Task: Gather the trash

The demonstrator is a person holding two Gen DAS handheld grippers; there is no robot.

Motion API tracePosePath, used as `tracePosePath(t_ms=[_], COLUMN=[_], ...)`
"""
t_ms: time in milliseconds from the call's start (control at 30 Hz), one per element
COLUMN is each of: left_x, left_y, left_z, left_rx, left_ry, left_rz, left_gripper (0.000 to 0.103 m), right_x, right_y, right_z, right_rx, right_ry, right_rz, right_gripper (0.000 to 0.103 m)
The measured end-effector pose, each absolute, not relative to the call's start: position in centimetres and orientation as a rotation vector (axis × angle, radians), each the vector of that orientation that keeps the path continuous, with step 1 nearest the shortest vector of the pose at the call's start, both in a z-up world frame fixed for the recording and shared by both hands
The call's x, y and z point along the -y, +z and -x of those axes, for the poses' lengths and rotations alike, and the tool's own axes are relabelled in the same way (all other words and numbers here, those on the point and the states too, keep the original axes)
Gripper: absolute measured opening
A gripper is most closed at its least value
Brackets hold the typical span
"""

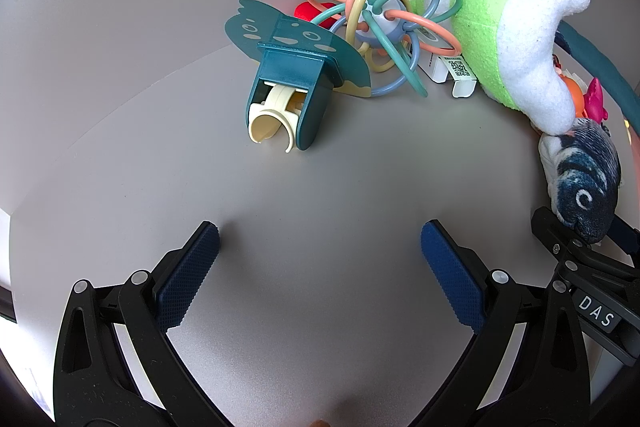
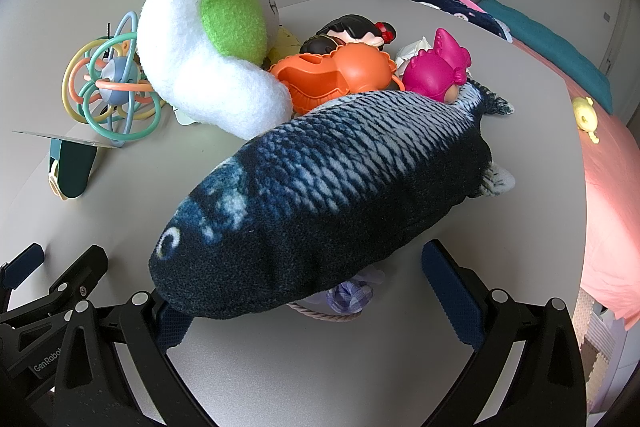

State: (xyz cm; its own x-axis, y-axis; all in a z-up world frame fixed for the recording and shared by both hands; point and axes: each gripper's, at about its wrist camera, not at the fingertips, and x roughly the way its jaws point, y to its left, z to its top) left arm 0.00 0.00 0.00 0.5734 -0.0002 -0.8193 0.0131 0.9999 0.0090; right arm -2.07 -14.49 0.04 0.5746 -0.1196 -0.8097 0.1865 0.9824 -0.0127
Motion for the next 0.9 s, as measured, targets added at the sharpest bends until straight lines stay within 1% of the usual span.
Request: tracePosePath(t_ms=[900], left_x=[0.0], left_y=[0.0], left_z=[0.0], left_rx=[-0.96], left_ry=[-0.008], left_rz=[-0.014], left_gripper=[0.097], right_x=[14.25], right_y=[0.15], right_z=[2.2], right_rx=[-0.943], right_ry=[-0.181], right_rz=[-0.076], right_gripper=[0.101])
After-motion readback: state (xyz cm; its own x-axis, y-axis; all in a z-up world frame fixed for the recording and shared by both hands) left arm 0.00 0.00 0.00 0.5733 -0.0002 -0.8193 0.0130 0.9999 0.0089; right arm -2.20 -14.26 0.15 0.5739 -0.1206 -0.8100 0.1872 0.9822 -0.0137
